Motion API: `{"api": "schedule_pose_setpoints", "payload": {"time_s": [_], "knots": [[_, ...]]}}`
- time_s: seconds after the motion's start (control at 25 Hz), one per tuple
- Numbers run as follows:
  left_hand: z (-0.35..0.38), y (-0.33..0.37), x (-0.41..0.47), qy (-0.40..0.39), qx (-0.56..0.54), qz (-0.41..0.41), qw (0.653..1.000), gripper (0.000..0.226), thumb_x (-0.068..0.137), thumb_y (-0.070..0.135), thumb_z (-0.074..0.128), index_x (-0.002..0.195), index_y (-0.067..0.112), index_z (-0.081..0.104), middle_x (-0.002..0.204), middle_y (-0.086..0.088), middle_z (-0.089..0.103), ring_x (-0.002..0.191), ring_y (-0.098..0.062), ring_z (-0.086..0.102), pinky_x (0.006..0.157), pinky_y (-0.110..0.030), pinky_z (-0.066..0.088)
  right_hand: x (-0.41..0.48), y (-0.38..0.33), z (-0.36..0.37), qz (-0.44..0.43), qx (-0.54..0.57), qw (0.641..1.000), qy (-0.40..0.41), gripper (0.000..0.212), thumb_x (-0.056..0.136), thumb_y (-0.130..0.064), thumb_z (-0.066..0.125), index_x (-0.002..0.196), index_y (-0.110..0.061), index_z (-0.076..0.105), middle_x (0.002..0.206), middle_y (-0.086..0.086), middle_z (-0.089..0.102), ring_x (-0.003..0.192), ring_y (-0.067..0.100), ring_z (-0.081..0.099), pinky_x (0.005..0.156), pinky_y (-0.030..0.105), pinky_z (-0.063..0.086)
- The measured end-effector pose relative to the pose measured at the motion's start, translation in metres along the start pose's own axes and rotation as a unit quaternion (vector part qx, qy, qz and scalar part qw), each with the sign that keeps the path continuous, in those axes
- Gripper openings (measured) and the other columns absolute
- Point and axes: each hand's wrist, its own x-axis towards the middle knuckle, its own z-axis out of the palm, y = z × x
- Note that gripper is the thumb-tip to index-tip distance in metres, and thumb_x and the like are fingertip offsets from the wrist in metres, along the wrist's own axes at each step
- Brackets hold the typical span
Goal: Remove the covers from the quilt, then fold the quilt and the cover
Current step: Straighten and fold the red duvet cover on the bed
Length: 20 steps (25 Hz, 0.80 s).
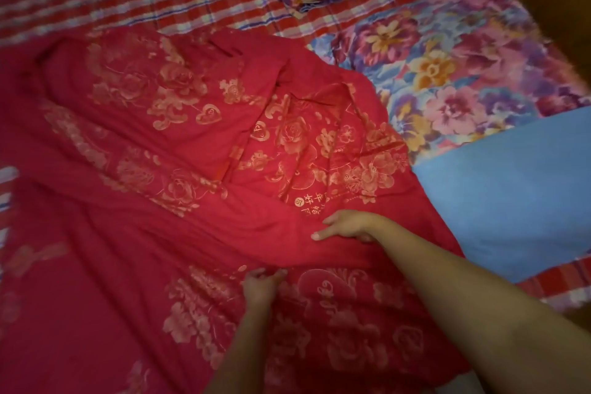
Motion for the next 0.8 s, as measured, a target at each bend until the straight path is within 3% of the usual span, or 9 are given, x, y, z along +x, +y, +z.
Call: {"api": "schedule_pose_setpoints", "payload": {"time_s": [0.12, 0.2, 0.28, 0.36, 0.44, 0.56, 0.68, 0.72, 0.8], "knots": [[0.001, 0.011, 0.003, -0.165, -0.006, -0.038, 0.986, 0.038, 0.067, -0.007, 0.077, 0.103, -0.004, 0.064, 0.083, -0.011, 0.071, 0.069, -0.021, 0.067, 0.064, -0.028, 0.056, 0.016, -0.024, 0.004, 0.012, 0.125, 0.987, -0.096, 0.055, 0.082, -0.047, 0.064, 0.127, -0.015, 0.055, 0.123, -0.003, 0.06, 0.116, 0.014, 0.056, 0.107, 0.034, 0.04], [0.002, 0.018, 0.006, -0.199, 0.004, -0.072, 0.977, 0.04, 0.065, -0.001, 0.08, 0.102, 0.002, 0.067, 0.091, -0.015, 0.072, 0.077, -0.027, 0.069, 0.073, -0.036, 0.058, 0.031, -0.036, 0.009, 0.049, 0.217, 0.969, -0.108, 0.042, 0.084, -0.055, 0.053, 0.11, -0.022, 0.057, 0.096, -0.011, 0.07, 0.091, 0.003, 0.065, 0.095, 0.025, 0.046], [0.003, 0.02, 0.014, -0.223, 0.008, -0.106, 0.969, 0.048, 0.053, 0.011, 0.088, 0.098, 0.005, 0.071, 0.091, -0.014, 0.073, 0.085, -0.031, 0.069, 0.085, -0.046, 0.055, 0.04, -0.046, 0.016, 0.103, 0.252, 0.954, -0.128, 0.032, 0.091, -0.047, 0.05, 0.094, -0.017, 0.061, 0.073, -0.003, 0.073, 0.065, 0.01, 0.069, 0.084, 0.031, 0.05], [0.004, 0.019, 0.017, -0.239, 0.018, -0.109, 0.965, 0.053, 0.037, 0.021, 0.091, 0.087, 0.01, 0.075, 0.091, -0.011, 0.074, 0.093, -0.031, 0.068, 0.092, -0.049, 0.051, 0.045, -0.055, 0.022, 0.118, 0.207, 0.957, -0.163, 0.031, 0.094, -0.039, 0.049, 0.093, -0.011, 0.063, 0.072, 0.004, 0.073, 0.063, 0.016, 0.07, 0.084, 0.034, 0.05], [0.002, 0.02, 0.016, -0.24, 0.017, -0.101, 0.965, 0.062, 0.031, 0.027, 0.094, 0.088, 0.013, 0.074, 0.093, -0.009, 0.074, 0.094, -0.028, 0.068, 0.091, -0.045, 0.052, 0.041, -0.073, 0.028, 0.129, 0.121, 0.959, -0.221, 0.036, 0.091, -0.045, 0.051, 0.095, -0.012, 0.064, 0.076, 0.004, 0.073, 0.067, 0.016, 0.07, 0.082, 0.035, 0.051], [0.003, 0.022, 0.011, -0.236, -0.001, -0.087, 0.968, 0.046, 0.063, 0.021, 0.086, 0.103, 0.012, 0.066, 0.089, -0.004, 0.071, 0.086, -0.021, 0.067, 0.078, -0.032, 0.055, 0.034, -0.086, 0.034, 0.142, 0.047, 0.958, -0.245, 0.039, 0.084, -0.052, 0.056, 0.092, -0.014, 0.065, 0.076, 0.003, 0.074, 0.068, 0.014, 0.071, 0.065, 0.029, 0.058], [0.006, 0.025, 0.004, -0.22, 0.012, -0.039, 0.975, 0.037, 0.069, 0.023, 0.083, 0.102, 0.018, 0.065, 0.088, 0.004, 0.069, 0.089, -0.016, 0.066, 0.081, -0.027, 0.052, 0.033, -0.082, 0.035, 0.083, 0.081, 0.96, -0.256, 0.025, 0.076, -0.026, 0.067, 0.095, -0.01, 0.065, 0.077, 0.003, 0.074, 0.07, 0.013, 0.071, 0.074, 0.031, 0.056], [0.008, 0.027, 0.001, -0.228, 0.017, -0.024, 0.973, 0.043, 0.066, 0.03, 0.085, 0.103, 0.017, 0.067, 0.091, 0.004, 0.069, 0.092, -0.017, 0.066, 0.084, -0.027, 0.052, 0.032, -0.078, 0.031, 0.073, 0.086, 0.958, -0.263, 0.023, 0.074, -0.018, 0.066, 0.095, -0.008, 0.064, 0.077, 0.004, 0.074, 0.069, 0.014, 0.071, 0.074, 0.031, 0.057], [0.015, 0.028, -0.008, -0.206, 0.08, -0.017, 0.975, 0.08, 0.044, 0.06, 0.086, 0.109, 0.018, 0.065, 0.105, 0.001, 0.067, 0.105, -0.02, 0.062, 0.096, -0.032, 0.049, 0.026, -0.08, 0.012, 0.087, 0.067, 0.952, -0.287, 0.026, 0.073, -0.014, 0.065, 0.098, -0.005, 0.063, 0.079, 0.007, 0.074, 0.07, 0.016, 0.071, 0.071, 0.031, 0.058]]}}
